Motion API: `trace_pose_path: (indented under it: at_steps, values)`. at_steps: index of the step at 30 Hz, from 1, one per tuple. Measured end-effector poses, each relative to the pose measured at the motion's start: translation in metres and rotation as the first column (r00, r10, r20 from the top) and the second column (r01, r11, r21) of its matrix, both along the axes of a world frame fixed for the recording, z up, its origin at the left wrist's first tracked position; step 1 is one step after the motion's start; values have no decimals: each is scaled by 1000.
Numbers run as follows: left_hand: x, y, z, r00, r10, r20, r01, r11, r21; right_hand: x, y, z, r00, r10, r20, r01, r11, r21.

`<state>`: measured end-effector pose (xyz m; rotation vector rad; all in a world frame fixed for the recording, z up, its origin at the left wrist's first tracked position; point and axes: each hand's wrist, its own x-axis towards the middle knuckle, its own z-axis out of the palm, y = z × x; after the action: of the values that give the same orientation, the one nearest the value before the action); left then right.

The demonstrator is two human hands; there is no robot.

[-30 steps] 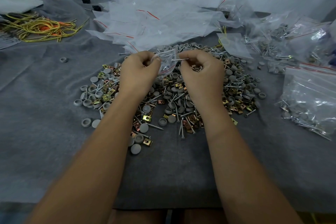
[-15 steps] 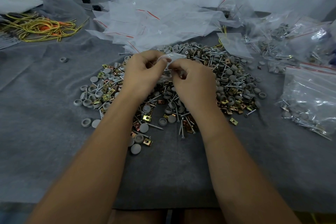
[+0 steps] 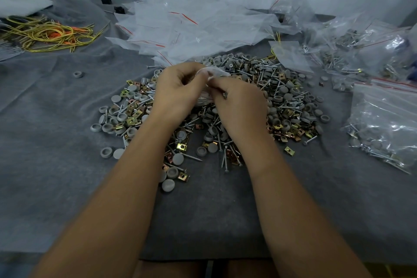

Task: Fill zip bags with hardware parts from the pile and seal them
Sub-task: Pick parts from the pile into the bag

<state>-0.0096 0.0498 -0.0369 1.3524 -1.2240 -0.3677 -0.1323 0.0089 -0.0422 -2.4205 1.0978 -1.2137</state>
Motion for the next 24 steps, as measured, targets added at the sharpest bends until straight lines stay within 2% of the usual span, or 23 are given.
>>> trace_pose_path:
  at_steps: [2,7,9,11,13,16,20,22,24]
  values:
    - [1,-2,-1,998,58,-12,-58,998,17,0,0,-1,998,10,55,-8,1000,-30]
    - [6,-6,-4,977,199,-77,-196,979,51,-1,-2,4,932,45,359,-16,996,-85]
    - [9,-8,-4,960,255,-114,-249,966,64,-3,-4,5,912,-15,410,35,999,-39]
    - [11,-8,-5,941,295,-166,-289,956,59,-6,-5,5,914,-76,399,66,997,38]
    - [13,-8,-5,923,321,-211,-319,947,46,-8,-6,6,938,-106,329,78,992,97]
    - [15,-7,-3,897,349,-273,-360,933,10,-7,-9,4,991,-92,99,77,986,145]
    - [18,-6,1,835,385,-393,-450,889,-86,-4,-8,1,984,-34,-173,47,996,71]
    - [20,-4,4,781,447,-436,-568,799,-199,-3,-8,-2,964,-15,-264,24,999,30]
    - [21,-1,6,729,554,-401,-678,663,-317,-2,-9,-6,936,-21,-350,21,1000,-5]
